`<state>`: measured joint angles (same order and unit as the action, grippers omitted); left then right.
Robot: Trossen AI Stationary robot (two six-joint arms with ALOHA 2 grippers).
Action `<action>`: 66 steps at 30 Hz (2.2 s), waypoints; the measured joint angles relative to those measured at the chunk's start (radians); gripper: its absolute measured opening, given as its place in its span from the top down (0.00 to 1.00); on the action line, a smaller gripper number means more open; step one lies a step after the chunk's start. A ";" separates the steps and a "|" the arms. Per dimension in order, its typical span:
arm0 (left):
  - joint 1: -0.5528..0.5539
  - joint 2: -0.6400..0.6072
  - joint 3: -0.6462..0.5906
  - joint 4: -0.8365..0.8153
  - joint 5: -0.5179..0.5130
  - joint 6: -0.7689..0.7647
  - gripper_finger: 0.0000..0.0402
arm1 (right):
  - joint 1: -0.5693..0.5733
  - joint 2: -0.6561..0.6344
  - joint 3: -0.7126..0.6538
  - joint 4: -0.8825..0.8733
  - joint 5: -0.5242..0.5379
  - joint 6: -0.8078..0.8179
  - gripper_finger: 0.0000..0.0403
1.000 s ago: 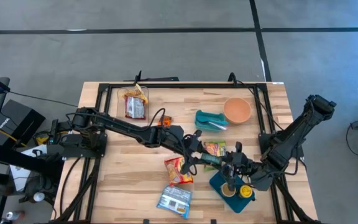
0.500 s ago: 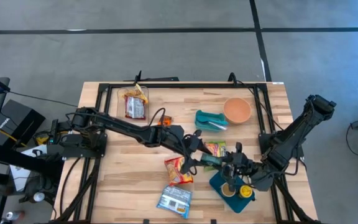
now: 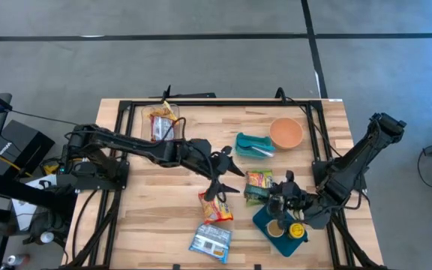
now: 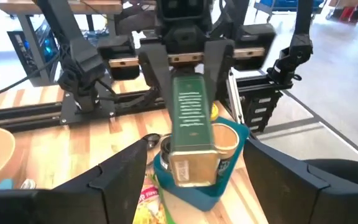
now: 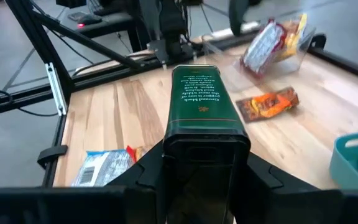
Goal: Pick & Place Food Item
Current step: Put the green seasoning can into the blue bin
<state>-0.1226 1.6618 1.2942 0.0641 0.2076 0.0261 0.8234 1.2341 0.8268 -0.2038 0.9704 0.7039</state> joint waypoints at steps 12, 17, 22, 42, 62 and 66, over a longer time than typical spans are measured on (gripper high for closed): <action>0.000 -0.053 0.000 -0.021 0.000 0.003 0.36 | 0.000 -0.126 0.000 -0.281 -0.168 0.289 0.72; 0.000 -0.054 0.000 -0.029 -0.001 0.003 0.37 | 0.000 -0.176 0.000 -0.409 -0.299 0.477 0.72; 0.000 -0.054 0.000 -0.032 -0.001 0.003 0.37 | 0.001 -0.216 0.000 -0.427 -0.413 0.554 0.72; 0.001 -0.054 0.000 -0.042 -0.001 0.003 0.38 | 0.013 -0.240 0.029 -0.580 -0.658 0.820 0.68; 0.001 -0.054 0.000 -0.042 -0.001 0.003 0.39 | 0.125 -0.200 0.090 -0.853 -0.728 1.129 0.71; 0.001 -0.054 0.000 -0.042 -0.001 0.003 0.39 | 0.124 -0.167 0.090 -0.851 -0.760 1.130 0.71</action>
<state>-0.1219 1.6077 1.2941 0.0223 0.2066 0.0288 0.9474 1.0676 0.9169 -1.0551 0.2109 1.8336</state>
